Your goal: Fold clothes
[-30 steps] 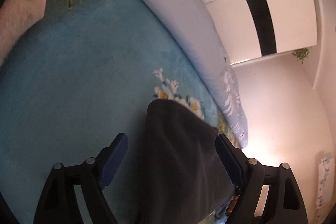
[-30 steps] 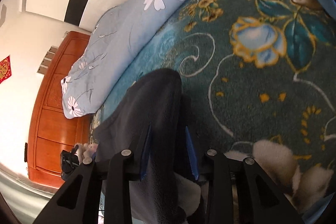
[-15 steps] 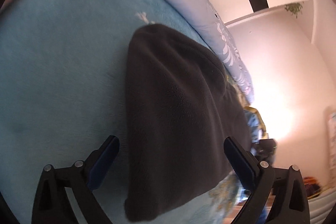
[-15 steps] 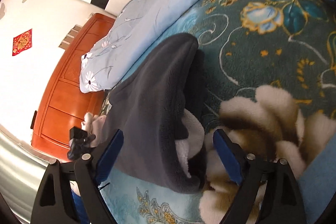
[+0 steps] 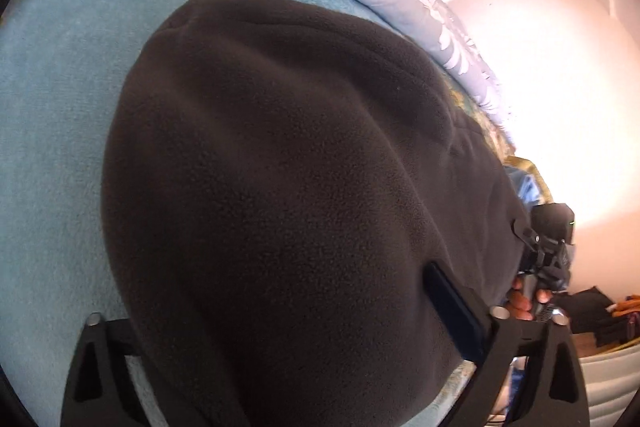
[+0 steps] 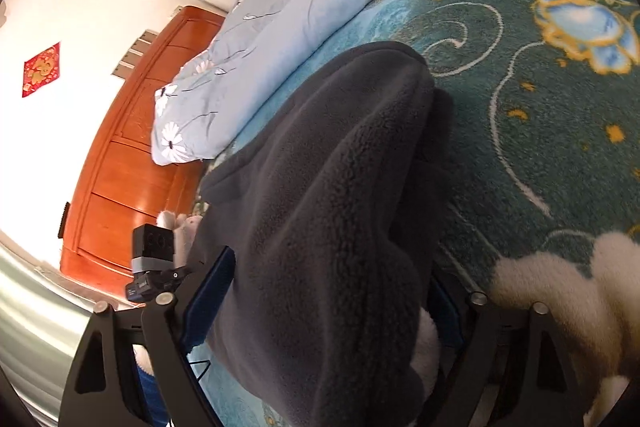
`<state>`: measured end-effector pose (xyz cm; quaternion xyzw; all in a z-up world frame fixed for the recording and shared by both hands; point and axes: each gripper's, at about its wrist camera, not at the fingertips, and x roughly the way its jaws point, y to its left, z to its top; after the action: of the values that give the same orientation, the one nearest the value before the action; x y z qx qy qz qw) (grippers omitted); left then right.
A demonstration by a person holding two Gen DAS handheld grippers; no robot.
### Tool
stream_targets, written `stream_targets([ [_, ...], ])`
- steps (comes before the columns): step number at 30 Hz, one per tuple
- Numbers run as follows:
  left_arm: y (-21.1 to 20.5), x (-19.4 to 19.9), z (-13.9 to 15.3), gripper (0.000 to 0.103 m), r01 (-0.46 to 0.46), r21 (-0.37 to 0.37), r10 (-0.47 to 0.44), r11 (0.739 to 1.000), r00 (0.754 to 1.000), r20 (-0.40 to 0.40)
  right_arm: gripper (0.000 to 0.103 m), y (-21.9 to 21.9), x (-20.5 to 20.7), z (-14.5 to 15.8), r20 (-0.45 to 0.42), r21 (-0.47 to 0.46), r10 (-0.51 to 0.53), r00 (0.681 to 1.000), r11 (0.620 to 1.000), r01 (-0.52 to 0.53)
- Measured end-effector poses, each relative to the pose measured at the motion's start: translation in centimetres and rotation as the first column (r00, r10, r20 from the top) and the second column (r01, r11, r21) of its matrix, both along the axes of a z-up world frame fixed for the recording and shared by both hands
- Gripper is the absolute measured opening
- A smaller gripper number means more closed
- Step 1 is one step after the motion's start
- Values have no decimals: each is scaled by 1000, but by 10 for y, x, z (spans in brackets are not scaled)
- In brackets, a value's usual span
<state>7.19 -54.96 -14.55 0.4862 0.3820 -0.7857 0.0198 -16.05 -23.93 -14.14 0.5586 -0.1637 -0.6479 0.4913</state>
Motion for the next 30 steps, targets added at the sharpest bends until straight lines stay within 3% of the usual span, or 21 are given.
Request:
stream_targets([
  [1,3,0,1,85,-1,-19,2,1000,1000,14,70,2,1,-1,3,11,-10,1000,1000,10],
  [3,10,1,6,68,-5,-45,7,999,1000,28,52,5,3,-1,4,20,-22,1000,1000,22],
  [6,26,4,22,51,5,-136,-2,991,1000,19,40,6,11,7,-18,26,-29,999,999,30],
  [8,39,10,34,49,9,-190,-9,982,1000,1,37,10,16,15,5,-1,-36,999,999,36],
  [14,80,60,72,46,42,-236,-60,971,996,-69,36,38,62,49,-7,-16,-18,1000,1000,18],
  [23,103,175,106,44,28,-148,-51,989,987,-155,36,79,146,100,10,-25,24,1000,999,-24],
  [30,80,239,131,43,4,-124,-37,992,965,-261,36,60,197,134,2,7,39,999,999,-39],
])
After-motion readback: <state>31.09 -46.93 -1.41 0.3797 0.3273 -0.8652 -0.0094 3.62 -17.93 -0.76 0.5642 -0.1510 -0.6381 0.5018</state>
